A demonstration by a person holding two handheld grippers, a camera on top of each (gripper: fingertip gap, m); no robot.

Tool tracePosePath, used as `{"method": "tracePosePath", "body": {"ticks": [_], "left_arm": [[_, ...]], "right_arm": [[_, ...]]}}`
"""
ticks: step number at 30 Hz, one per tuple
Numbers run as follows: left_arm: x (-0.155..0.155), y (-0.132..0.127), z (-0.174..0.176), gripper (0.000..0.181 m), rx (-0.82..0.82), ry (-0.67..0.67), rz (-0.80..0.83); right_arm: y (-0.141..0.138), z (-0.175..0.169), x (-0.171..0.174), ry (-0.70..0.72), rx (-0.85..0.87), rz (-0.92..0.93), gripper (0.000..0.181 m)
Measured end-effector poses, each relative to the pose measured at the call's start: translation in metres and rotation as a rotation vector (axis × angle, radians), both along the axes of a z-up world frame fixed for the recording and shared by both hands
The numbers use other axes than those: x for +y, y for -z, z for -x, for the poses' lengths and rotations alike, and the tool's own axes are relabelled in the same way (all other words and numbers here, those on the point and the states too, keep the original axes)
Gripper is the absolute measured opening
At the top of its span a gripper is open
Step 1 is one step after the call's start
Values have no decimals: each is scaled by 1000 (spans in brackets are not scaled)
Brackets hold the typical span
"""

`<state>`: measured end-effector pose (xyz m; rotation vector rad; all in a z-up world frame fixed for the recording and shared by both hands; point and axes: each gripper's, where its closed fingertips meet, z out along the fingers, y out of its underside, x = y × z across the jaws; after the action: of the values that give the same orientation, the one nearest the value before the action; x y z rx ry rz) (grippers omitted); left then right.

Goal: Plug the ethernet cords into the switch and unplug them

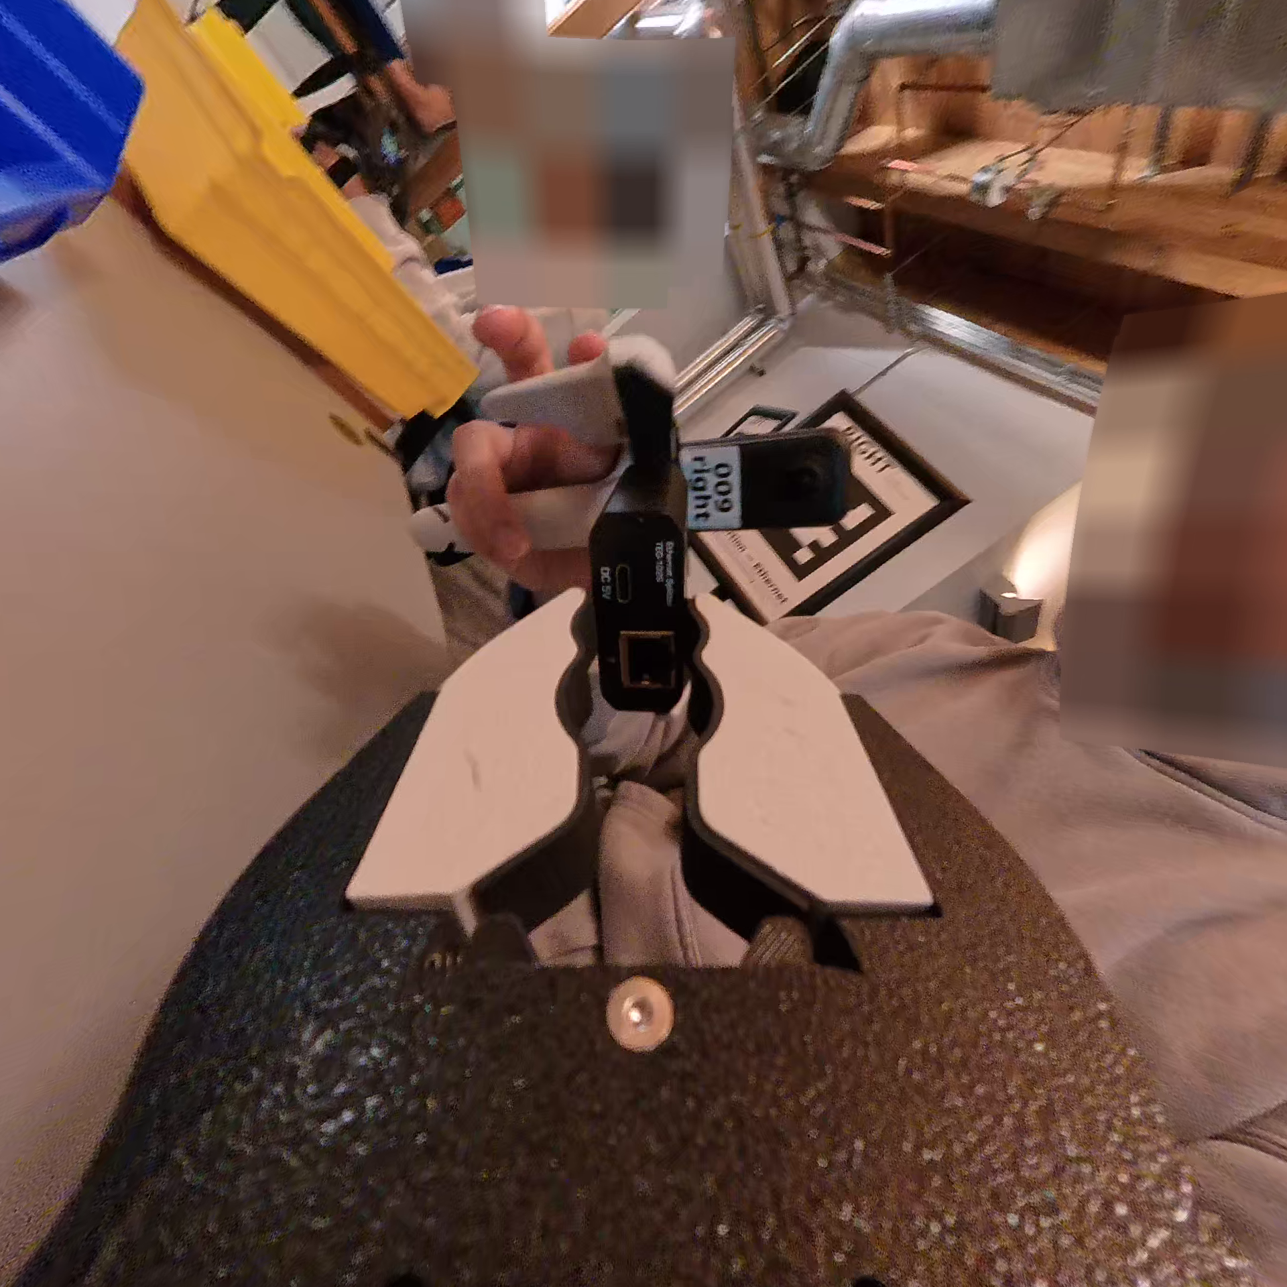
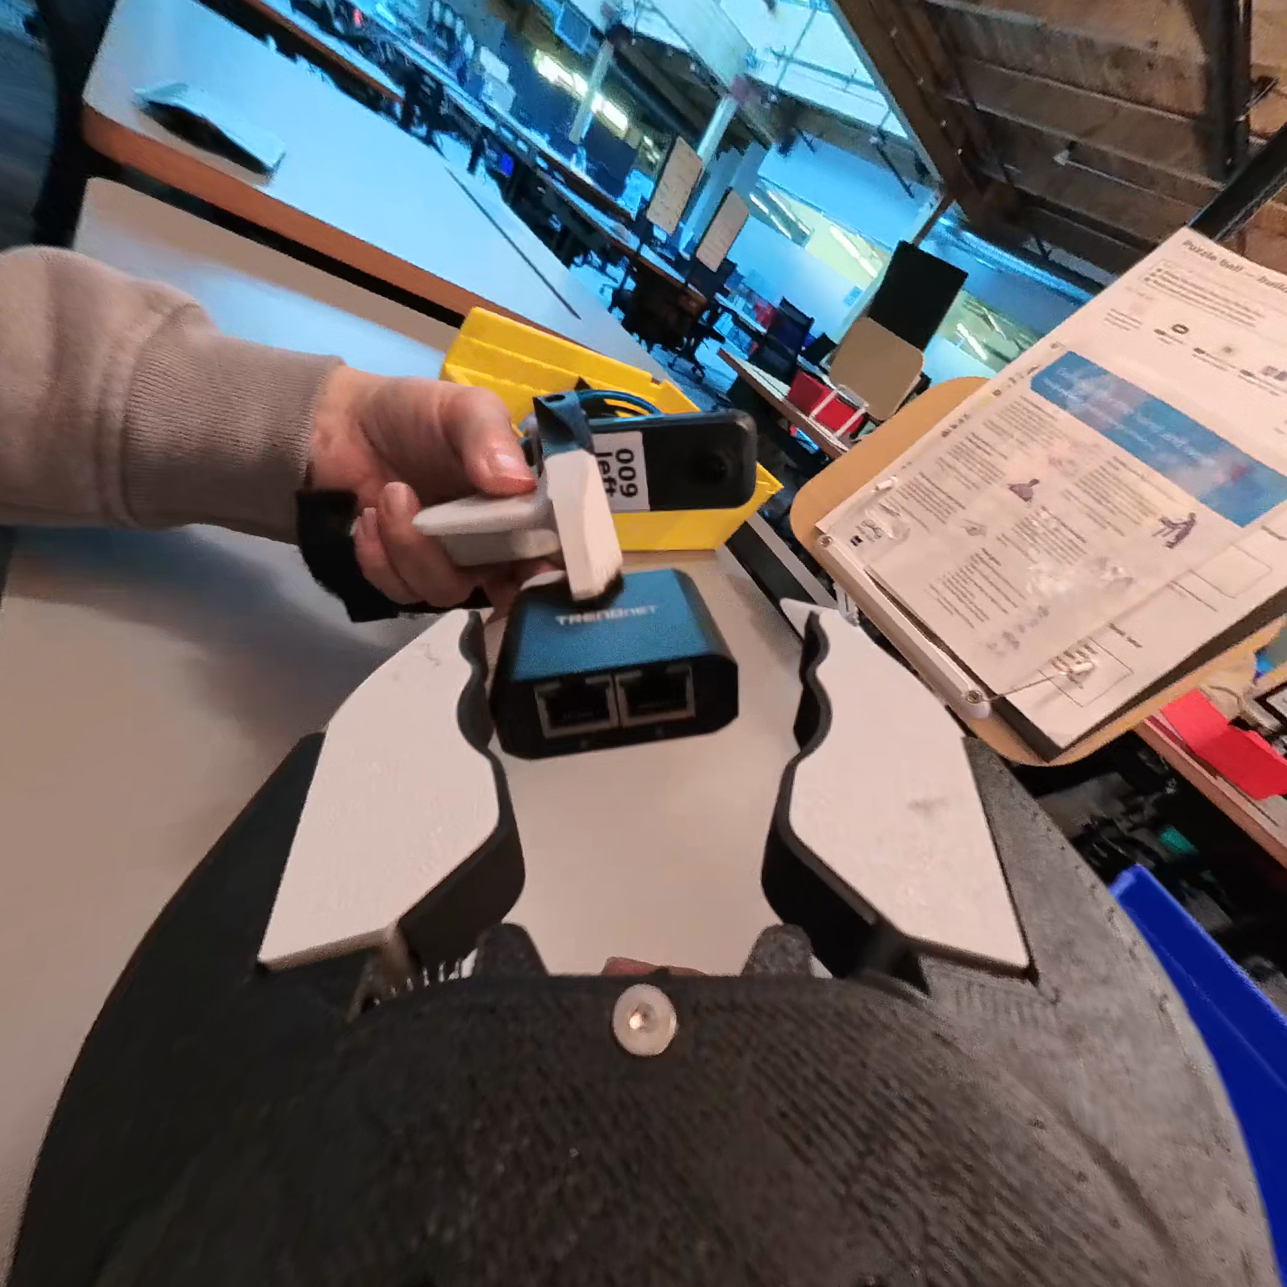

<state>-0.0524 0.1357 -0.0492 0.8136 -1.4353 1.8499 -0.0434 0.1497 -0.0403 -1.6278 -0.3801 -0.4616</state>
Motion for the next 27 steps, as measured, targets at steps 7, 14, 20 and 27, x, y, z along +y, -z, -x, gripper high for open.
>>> {"method": "tracePosePath", "body": {"ticks": [7,14,20,27], "left_arm": [[1,17,-7,22,82,-50,-111],[-6,23,-9,22,126,-73,-165],[-5,21,-15,22,140,-145,-181],[-12,28,-22,22,163,-210,-248]], "right_arm": [[35,-9,10,-18,-45,68,80],[42,-7,15,-89,15,85,81],[41,-15,14,-34,37,70,81],[44,-17,5,-2,130,-16,74]]}}
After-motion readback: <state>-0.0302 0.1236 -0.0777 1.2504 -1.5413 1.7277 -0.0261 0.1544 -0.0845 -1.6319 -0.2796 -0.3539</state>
